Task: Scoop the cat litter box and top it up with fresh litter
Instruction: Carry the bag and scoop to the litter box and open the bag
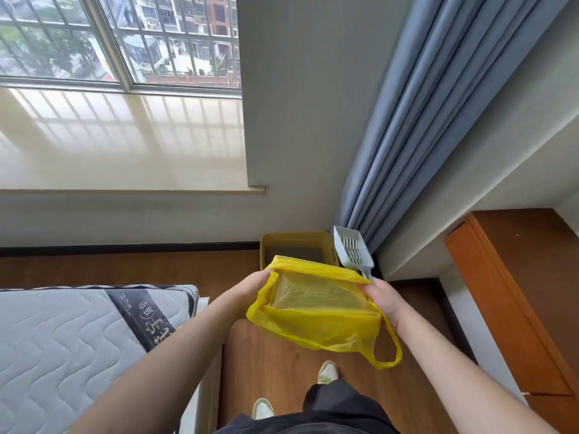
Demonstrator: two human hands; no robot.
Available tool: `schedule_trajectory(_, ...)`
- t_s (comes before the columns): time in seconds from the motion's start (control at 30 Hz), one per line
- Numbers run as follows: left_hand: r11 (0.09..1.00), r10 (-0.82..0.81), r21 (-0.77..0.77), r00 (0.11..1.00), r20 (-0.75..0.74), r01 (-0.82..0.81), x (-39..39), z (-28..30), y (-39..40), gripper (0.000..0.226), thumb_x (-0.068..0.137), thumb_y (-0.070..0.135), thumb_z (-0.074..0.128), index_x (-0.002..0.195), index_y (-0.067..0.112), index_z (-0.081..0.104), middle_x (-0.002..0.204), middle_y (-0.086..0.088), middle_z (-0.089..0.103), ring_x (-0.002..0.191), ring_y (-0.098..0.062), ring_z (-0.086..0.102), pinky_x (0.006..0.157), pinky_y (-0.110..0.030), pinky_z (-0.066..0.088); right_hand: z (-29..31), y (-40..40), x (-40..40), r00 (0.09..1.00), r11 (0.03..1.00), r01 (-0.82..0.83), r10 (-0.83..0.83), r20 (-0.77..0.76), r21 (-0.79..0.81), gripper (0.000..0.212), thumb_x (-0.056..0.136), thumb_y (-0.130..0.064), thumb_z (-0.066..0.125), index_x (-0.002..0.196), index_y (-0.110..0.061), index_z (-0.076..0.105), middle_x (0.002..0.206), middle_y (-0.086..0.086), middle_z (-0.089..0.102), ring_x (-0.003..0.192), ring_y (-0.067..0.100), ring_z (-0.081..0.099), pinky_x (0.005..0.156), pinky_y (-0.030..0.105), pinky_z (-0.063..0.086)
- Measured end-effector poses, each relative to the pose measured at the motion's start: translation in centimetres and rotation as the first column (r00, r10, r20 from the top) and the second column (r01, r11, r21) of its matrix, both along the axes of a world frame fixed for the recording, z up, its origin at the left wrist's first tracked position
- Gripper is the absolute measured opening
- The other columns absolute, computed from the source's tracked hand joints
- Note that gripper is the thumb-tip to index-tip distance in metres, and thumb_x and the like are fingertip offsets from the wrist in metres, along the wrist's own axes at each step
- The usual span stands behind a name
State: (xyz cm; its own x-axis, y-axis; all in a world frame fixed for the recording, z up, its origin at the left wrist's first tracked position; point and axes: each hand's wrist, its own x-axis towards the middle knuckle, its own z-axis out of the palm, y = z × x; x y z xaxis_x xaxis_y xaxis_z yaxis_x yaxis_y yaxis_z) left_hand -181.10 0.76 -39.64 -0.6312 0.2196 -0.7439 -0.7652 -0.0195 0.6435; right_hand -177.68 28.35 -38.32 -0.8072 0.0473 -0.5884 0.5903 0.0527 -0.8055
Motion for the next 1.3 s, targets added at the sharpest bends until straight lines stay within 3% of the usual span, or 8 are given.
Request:
schedule_trajectory(0.1, 0.973, -0.116, -0.204, 0.993, -0.018, 0.11, -0.3, -1.4, 0.5, 0.026, 0.099, 0.029, 0.049, 0.087, 0.014, 0.065, 0.08, -0.002, 0.069, 0.072, -0.014, 0.066, 0.067, -0.025, 0.053, -1.7, 1.4, -0.3, 0.999, 0.982, -0.036, 0.033, 0.019, 0.188, 0.009, 0.084, -0.016, 0.066, 0.084, -0.007, 0.065, 0.078, 0.016, 0.068, 0.074, 0.031, 0.063, 0.072, 0.042, 0.052)
schedule_trajectory(0.23, 0.91, -0.234, -0.379, 0.961, -0.144, 0.165, -1.0, -3.3, 1.1, 0.019, 0.091, 0.033, 0.058, 0.086, 0.021, 0.072, 0.084, -0.002, 0.073, 0.078, -0.018, 0.069, 0.073, -0.033, 0.057, -3.1, 2.8, -1.0, 0.999, 0.987, -0.017, 0.011, 0.042, 0.158, 0.008, 0.085, -0.017, 0.07, 0.086, -0.012, 0.064, 0.084, 0.014, 0.071, 0.081, 0.031, 0.068, 0.077, 0.044, 0.055)
schedule_trajectory(0.33, 0.81, -0.362, -0.558, 0.902, -0.235, 0.18, -2.2, -5.1, 1.4, 0.009, 0.087, 0.032, 0.062, 0.093, 0.025, 0.065, 0.086, 0.004, 0.069, 0.08, -0.014, 0.066, 0.067, -0.029, 0.053, -4.7, 4.2, -2.3, 0.993, 0.991, -0.08, 0.071, 0.093, 0.107, 0.039, 0.076, -0.032, 0.079, 0.106, -0.012, 0.062, 0.098, 0.013, 0.072, 0.092, 0.031, 0.069, 0.085, 0.052, 0.055)
schedule_trajectory(0.43, 0.673, -0.522, -0.707, 0.817, -0.245, 0.217, -3.7, -6.9, 1.8, 0.035, 0.083, 0.037, 0.069, 0.114, 0.032, 0.052, 0.099, 0.014, 0.061, 0.089, -0.01, 0.062, 0.071, -0.023, 0.05, -8.0, 5.5, -4.5, 0.983, 0.979, -0.152, 0.135, 0.124, 0.138, 0.078, 0.058, -0.056, 0.084, 0.119, -0.018, 0.056, 0.117, 0.007, 0.066, 0.108, 0.028, 0.064, 0.094, 0.053, 0.051)
schedule_trajectory(0.6, 0.672, -0.566, -0.713, 0.761, -0.318, 0.201, -5.0, -9.8, 2.9, 0.062, 0.082, 0.008, 0.06, 0.125, 0.043, 0.032, 0.127, 0.012, 0.053, 0.106, -0.018, 0.061, 0.089, -0.032, 0.049, -11.2, 5.6, -9.2, 0.98, 0.971, -0.151, 0.122, 0.158, 0.186, 0.04, 0.087, -0.03, 0.068, 0.122, -0.016, 0.053, 0.119, 0.004, 0.062, 0.112, 0.025, 0.059, 0.1, 0.051, 0.046)
schedule_trajectory(0.83, 0.422, -0.809, -0.893, 0.509, -0.293, 0.157, -7.0, -16.3, 5.2, 0.055, 0.072, -0.002, 0.067, 0.107, 0.032, 0.042, 0.144, -0.002, 0.049, 0.048, -0.028, 0.06, 0.042, -0.035, 0.052, -17.8, 6.2, -14.3, 0.976, 0.959, -0.145, 0.098, 0.195, 0.243, 0.034, 0.093, -0.018, 0.061, 0.123, -0.005, 0.051, 0.114, 0.006, 0.058, 0.107, 0.022, 0.056, 0.087, 0.032, 0.043)
schedule_trajectory(1.03, 0.414, -0.849, -0.899, 0.42, -0.322, 0.147, -9.3, -24.1, 6.3, 0.044, 0.096, 0.056, 0.04, 0.13, 0.028, 0.042, 0.127, -0.002, 0.057, 0.049, -0.017, 0.061, 0.042, -0.028, 0.051, -25.4, 6.7, -17.0, 0.975, 0.922, -0.152, 0.079, 0.21, 0.357, 0.022, 0.09, -0.02, 0.066, 0.103, -0.011, 0.052, 0.087, -0.002, 0.055, 0.081, 0.015, 0.055, 0.059, 0.02, 0.037)
schedule_trajectory(1.3, 0.288, -0.896, -0.944, 0.392, -0.208, 0.158, -13.8, -38.1, 6.9, 0.07, 0.069, 0.001, 0.081, 0.126, 0.028, 0.051, 0.117, -0.013, 0.067, 0.043, -0.017, 0.054, 0.04, -0.019, 0.04, -39.7, 5.9, -20.8, 0.979, 0.884, -0.16, 0.085, 0.187, 0.439, 0.019, 0.087, -0.014, 0.068, 0.09, -0.009, 0.05, 0.073, -0.003, 0.048, 0.063, 0.008, 0.047, 0.054, 0.022, 0.036)
